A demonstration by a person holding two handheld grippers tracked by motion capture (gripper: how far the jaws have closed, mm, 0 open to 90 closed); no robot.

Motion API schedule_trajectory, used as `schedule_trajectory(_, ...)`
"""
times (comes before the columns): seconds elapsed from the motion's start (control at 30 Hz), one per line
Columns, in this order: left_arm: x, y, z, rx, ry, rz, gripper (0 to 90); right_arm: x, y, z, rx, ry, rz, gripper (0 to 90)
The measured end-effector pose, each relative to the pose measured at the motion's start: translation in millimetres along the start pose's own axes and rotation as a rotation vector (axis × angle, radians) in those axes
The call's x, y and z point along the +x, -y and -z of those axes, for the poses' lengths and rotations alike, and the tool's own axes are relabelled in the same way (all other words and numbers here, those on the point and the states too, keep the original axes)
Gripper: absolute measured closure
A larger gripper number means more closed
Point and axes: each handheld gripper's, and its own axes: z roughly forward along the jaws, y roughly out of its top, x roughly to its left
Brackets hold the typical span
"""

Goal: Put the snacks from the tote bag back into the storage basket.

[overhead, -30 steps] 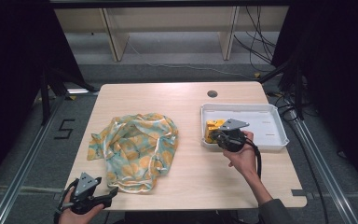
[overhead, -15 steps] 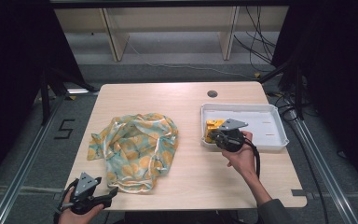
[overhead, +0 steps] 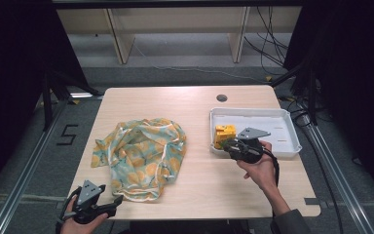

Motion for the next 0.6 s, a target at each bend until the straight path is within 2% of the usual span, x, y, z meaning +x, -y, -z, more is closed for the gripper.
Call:
schedule_trajectory(0.1, 0.7, -0.2, 1.0, 0.011, 0.006, -0.014, 25.0, -0.7, 1.7, 1.2, -0.012, -0.014, -0.02, 58.5)
schedule_trajectory(0.13, -1.3, 0.1, -0.6, -0.012, 0.006, 0.014, 25.0, -0.7, 1.7, 1.2, -0.012, -0.014, -0.02, 58.5)
schedule_trajectory(0.17, 0.2, 0.1, 0.5, 0.003, 0.005, -0.006, 25.0, -0.5, 3.4, 1.0, -0.025, -0.012, -0.029, 54.2)
schedule_trajectory(0.23, -0.2, 0.1, 0.0, -0.002, 0.002, 0.002, 25.0, -0.3, 4.5, 2.8, -0.022, -0.023, -0.044, 51.2)
schedule_trajectory(0.27, 0.8, -0.2, 1.0, 0.011, 0.007, -0.015, 25.0, -1.1, 4.9, 3.2, -0.025, -0.025, -0.042, 49.5)
schedule_trajectory(0.3, 0.8, -0.2, 1.0, 0.011, 0.007, -0.015, 25.0, -1.2, 5.3, 4.1, -0.024, -0.024, -0.047, 48.1)
schedule_trajectory(0.33, -1.5, 0.2, -0.8, -0.013, 0.009, 0.014, 25.0, -1.2, 5.3, 4.1, -0.024, -0.024, -0.047, 48.1)
schedule_trajectory(0.43, -1.5, -0.2, -0.1, -0.003, 0.005, 0.009, 25.0, -0.3, 7.6, 5.2, -0.041, -0.044, -0.06, 43.2)
schedule_trajectory(0.5, -1.5, -0.1, -0.2, -0.004, 0.007, 0.01, 25.0, 0.4, 8.3, 5.7, -0.041, -0.033, -0.059, 42.0)
schedule_trajectory(0.53, -1.5, -0.1, -0.1, -0.003, 0.005, 0.008, 25.0, 2.8, 9.0, 7.5, -0.016, -0.041, -0.086, 40.7)
schedule_trajectory(0.57, -1.4, -0.1, -0.3, -0.001, 0.012, 0.011, 25.0, 2.2, 10.6, 5.9, -0.034, -0.038, -0.078, 38.4)
schedule_trajectory(0.6, -1.4, -0.1, -0.3, -0.001, 0.012, 0.011, 25.0, 1.3, 11.6, 5.9, -0.027, -0.047, -0.065, 37.4)
